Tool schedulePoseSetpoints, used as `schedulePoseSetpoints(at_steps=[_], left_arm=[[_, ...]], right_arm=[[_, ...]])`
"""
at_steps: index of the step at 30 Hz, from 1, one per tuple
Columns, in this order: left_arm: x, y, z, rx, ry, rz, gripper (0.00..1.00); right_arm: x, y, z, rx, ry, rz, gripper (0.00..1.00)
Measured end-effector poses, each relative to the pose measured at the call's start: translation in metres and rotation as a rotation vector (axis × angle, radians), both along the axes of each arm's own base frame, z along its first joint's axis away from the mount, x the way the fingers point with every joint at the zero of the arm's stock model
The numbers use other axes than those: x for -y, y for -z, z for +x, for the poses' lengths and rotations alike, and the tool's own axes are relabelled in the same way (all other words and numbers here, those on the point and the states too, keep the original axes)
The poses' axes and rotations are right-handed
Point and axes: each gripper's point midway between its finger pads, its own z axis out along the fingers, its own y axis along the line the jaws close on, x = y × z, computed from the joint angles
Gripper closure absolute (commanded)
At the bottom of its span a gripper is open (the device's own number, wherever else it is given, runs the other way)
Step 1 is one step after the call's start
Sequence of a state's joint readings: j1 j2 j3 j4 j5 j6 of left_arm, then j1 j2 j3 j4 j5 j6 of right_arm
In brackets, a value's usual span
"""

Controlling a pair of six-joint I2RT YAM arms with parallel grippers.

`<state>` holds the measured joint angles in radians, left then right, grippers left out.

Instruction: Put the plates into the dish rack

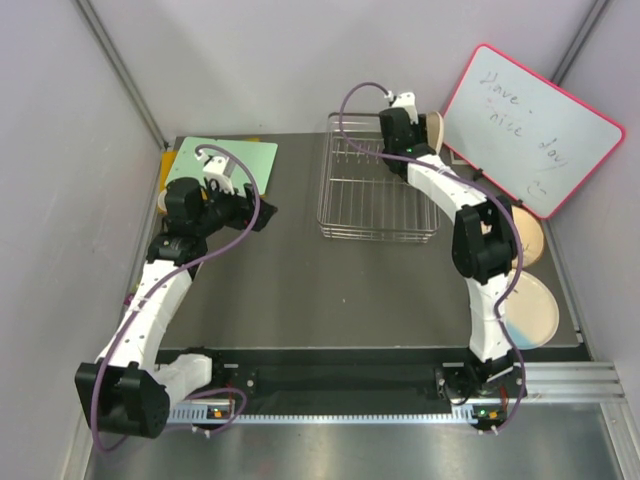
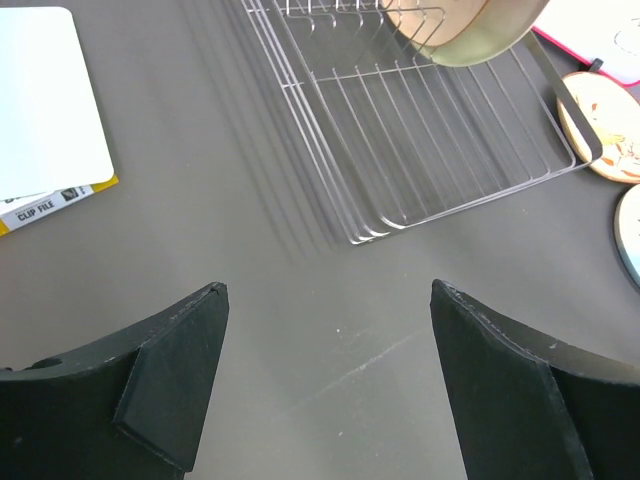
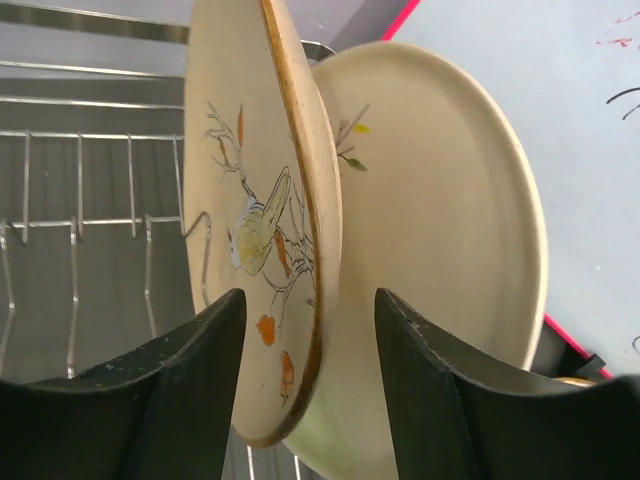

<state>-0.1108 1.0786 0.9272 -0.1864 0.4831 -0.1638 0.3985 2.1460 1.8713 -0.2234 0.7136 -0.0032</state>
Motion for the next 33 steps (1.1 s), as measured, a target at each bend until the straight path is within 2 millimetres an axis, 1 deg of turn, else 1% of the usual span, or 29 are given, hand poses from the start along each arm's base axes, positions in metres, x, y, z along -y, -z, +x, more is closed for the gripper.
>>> schedulePoseSetpoints(at_steps=[4,6,7,10,11,13,14,15,16,18,19,20,21,22,23,24,25,26,27,28,29,30,31,32,33], left_arm=[[0.002,-0.003,0.000,0.011,0.012,-0.008,0.14],[0.003,-0.004,0.000,0.016,0.019,-0.010,0.15],[0.004,-0.005,0.000,0.019,0.022,-0.011,0.15],[0.004,-0.007,0.000,0.026,0.025,-0.013,0.17],[0.005,-0.007,0.000,0.028,0.030,-0.014,0.18],[0.009,-0.009,-0.003,0.033,0.044,-0.016,0.20],[0.013,-0.011,-0.005,0.040,0.062,-0.017,0.21],[0.018,-0.013,-0.008,0.050,0.084,-0.015,0.23],[0.025,-0.014,-0.013,0.065,0.121,-0.005,0.24],[0.045,-0.017,-0.027,0.107,0.220,0.026,0.31],[0.059,-0.019,-0.036,0.135,0.282,0.048,0.37],[0.074,-0.019,-0.048,0.158,0.354,0.068,0.55],[0.087,-0.019,-0.060,0.175,0.423,0.087,0.63],[0.098,-0.019,-0.070,0.182,0.478,0.093,0.70],[0.107,-0.019,-0.079,0.194,0.534,0.110,0.74],[0.113,-0.019,-0.085,0.203,0.575,0.125,0.76],[0.120,-0.019,-0.090,0.219,0.619,0.146,0.75],[0.123,-0.017,-0.090,0.228,0.638,0.166,0.71],[0.129,-0.015,-0.096,0.235,0.671,0.178,0.55],[0.135,-0.011,-0.100,0.239,0.699,0.195,0.50],[0.143,-0.002,-0.107,0.238,0.742,0.221,0.48],[0.155,0.008,-0.118,0.229,0.800,0.243,0.47],[0.164,0.017,-0.126,0.218,0.847,0.259,0.47],[0.176,0.031,-0.138,0.195,0.907,0.286,0.48],[0.186,0.046,-0.148,0.169,0.958,0.317,0.50]], right_arm=[[0.007,0.003,-0.007,-0.020,-0.010,-0.041,0.43],[0.011,-0.005,-0.015,-0.023,-0.020,-0.058,0.41],[0.013,-0.014,-0.020,-0.015,-0.026,-0.060,0.40],[0.017,-0.054,-0.038,0.036,-0.052,-0.045,0.37],[0.020,-0.073,-0.049,0.067,-0.063,-0.043,0.33],[0.031,-0.110,-0.074,0.124,-0.072,-0.047,0.28],[0.040,-0.138,-0.095,0.183,-0.087,-0.047,0.24],[0.050,-0.154,-0.111,0.214,-0.087,-0.055,0.24],[0.062,-0.174,-0.134,0.265,-0.103,-0.061,0.23],[0.092,-0.199,-0.177,0.324,-0.111,-0.086,0.21],[0.110,-0.207,-0.194,0.346,-0.096,-0.100,0.21],[0.132,-0.212,-0.213,0.359,-0.078,-0.123,0.23],[0.154,-0.210,-0.231,0.349,-0.050,-0.154,0.23],[0.174,-0.207,-0.249,0.334,-0.023,-0.186,0.23],[0.192,-0.197,-0.264,0.301,-0.005,-0.224,0.22],[0.205,-0.183,-0.277,0.253,0.002,-0.260,0.23],[0.215,-0.165,-0.288,0.199,0.004,-0.294,0.22],[0.222,-0.143,-0.296,0.135,-0.009,-0.322,0.22],[0.228,-0.115,-0.303,0.053,-0.027,-0.341,0.22],[0.233,-0.091,-0.308,-0.019,-0.040,-0.351,0.23],[0.241,-0.056,-0.315,-0.122,-0.058,-0.348,0.24],[0.250,-0.031,-0.325,-0.207,-0.051,-0.337,0.25],[0.260,-0.011,-0.332,-0.278,-0.033,-0.323,0.26],[0.269,0.010,-0.341,-0.357,-0.017,-0.293,0.29],[0.275,0.025,-0.348,-0.417,-0.007,-0.267,0.29]])
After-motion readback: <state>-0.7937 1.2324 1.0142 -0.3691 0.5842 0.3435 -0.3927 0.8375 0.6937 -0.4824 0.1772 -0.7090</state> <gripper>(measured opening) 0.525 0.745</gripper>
